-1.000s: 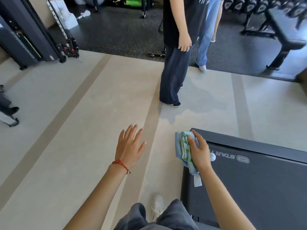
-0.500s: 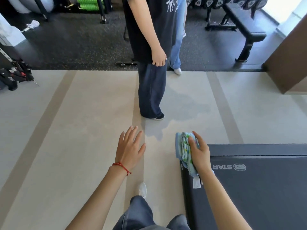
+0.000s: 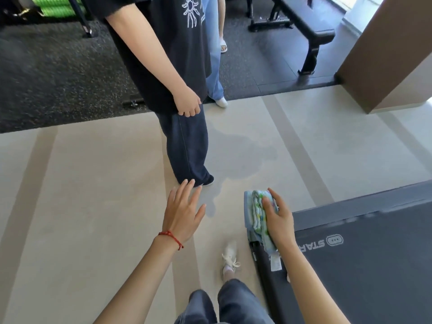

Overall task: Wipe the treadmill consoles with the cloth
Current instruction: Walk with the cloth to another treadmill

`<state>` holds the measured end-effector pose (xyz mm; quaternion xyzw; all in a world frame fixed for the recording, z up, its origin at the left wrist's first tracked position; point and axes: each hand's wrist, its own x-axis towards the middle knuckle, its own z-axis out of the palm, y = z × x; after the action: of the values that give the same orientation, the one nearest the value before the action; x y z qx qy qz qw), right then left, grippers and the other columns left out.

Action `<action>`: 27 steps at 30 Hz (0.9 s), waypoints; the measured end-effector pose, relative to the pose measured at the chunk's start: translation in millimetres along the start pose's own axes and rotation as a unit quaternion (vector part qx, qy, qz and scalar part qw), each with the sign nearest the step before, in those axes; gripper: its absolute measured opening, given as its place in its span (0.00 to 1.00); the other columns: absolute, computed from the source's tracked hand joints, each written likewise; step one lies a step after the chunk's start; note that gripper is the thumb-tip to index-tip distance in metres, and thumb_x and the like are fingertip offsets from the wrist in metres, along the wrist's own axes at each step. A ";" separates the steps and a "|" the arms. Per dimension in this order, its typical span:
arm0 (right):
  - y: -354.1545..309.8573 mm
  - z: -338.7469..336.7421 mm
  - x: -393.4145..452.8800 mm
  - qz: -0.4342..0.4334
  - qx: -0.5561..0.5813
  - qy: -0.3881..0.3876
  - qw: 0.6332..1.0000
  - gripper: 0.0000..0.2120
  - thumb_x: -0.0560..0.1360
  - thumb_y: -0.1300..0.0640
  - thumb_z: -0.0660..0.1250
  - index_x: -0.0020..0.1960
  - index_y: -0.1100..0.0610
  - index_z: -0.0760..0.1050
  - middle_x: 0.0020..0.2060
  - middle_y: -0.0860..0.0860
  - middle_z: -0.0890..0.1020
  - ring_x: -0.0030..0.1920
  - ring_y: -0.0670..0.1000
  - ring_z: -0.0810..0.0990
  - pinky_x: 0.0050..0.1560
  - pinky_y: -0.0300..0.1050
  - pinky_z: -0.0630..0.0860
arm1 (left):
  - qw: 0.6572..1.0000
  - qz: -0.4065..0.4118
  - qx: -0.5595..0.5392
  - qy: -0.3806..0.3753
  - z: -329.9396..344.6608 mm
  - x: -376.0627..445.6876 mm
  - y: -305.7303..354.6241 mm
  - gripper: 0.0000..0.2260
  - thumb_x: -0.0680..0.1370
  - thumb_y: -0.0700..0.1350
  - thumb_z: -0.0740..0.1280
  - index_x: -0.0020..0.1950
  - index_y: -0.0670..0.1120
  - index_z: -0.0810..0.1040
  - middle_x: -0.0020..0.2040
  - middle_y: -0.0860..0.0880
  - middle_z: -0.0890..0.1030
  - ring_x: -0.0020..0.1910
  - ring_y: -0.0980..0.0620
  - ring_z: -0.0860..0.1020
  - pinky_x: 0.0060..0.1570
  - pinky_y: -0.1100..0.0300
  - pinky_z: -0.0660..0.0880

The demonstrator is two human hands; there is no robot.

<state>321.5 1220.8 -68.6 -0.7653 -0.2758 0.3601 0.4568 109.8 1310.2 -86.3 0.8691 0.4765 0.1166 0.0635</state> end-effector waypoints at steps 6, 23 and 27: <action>-25.2 -13.7 105.3 -0.004 0.024 0.020 1.000 0.19 0.78 0.51 0.59 0.67 0.52 0.67 0.63 0.53 0.74 0.61 0.50 0.73 0.63 0.51 0.72 | 0.999 0.041 -0.014 0.004 22.3 118.7 14.5 0.22 0.75 0.50 0.55 0.57 0.38 0.78 0.59 0.37 0.77 0.60 0.37 0.75 0.54 0.39 0.72; -69.9 -77.7 319.9 0.085 0.088 0.213 0.969 0.18 0.77 0.47 0.58 0.66 0.49 0.68 0.61 0.53 0.75 0.59 0.51 0.75 0.62 0.53 0.73 | 0.966 0.255 -0.042 -0.029 92.8 433.7 79.5 0.22 0.74 0.51 0.56 0.58 0.38 0.78 0.59 0.37 0.77 0.60 0.38 0.74 0.54 0.39 0.72; -82.8 -90.9 367.2 0.120 0.119 0.297 0.940 0.19 0.78 0.48 0.59 0.67 0.51 0.68 0.61 0.52 0.74 0.59 0.50 0.74 0.57 0.44 0.70 | 0.942 0.330 -0.053 -0.030 107.3 522.3 102.9 0.21 0.75 0.51 0.57 0.58 0.38 0.78 0.59 0.37 0.77 0.61 0.41 0.68 0.55 0.40 0.73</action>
<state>602.8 1486.7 -74.7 -0.8047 0.0114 0.1991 0.5592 492.7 1695.2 -92.8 0.9760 0.1543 0.1303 0.0820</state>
